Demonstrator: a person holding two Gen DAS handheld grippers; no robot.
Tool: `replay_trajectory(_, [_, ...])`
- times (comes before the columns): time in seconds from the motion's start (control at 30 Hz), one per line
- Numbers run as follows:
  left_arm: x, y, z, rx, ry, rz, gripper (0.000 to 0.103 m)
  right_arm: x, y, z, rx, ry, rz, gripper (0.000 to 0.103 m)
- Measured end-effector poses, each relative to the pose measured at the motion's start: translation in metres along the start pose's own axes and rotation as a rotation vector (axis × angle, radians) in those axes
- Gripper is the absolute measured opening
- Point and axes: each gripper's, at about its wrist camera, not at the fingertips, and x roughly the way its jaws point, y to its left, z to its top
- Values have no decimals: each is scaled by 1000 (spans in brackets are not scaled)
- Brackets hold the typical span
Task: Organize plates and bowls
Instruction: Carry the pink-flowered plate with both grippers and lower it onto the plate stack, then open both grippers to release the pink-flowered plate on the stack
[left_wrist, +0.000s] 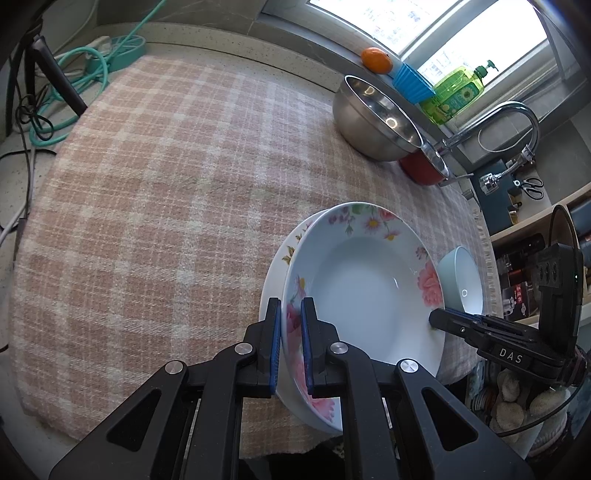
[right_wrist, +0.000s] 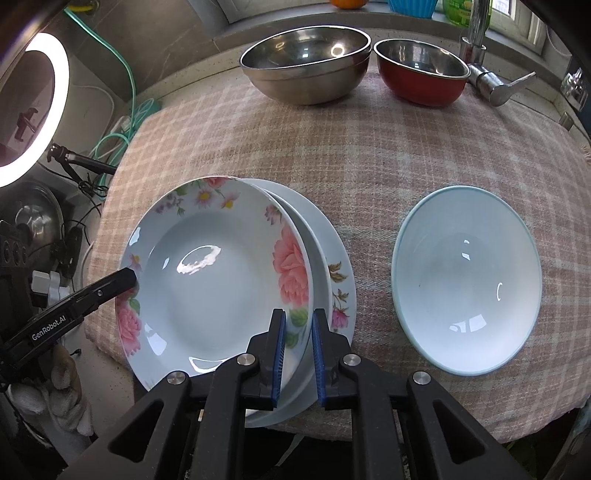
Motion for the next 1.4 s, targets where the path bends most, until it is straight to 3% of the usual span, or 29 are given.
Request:
replay_trajectory(0.3, [1,-4,0,20,-1,4,8,-12,5,0,-40,-51,-47,14])
replay_trajectory(0.73, [1,-6,1,43,5,23,8,-15,7,0,-45,-64,-42,14])
replay_trajectory(0.9, [-13,-12,4,81,-45,49,8,-22,2,1,-24,-82,-24,14])
replay_trajectory(1.13, [-31,-25,12,107,-96,31,8,-41,-7,5,14,-117,16,14])
replay_trajectory(1.4, [-41,-41,27,93,-115,-9,8,-91,-11,24,-6,-212,42,14])
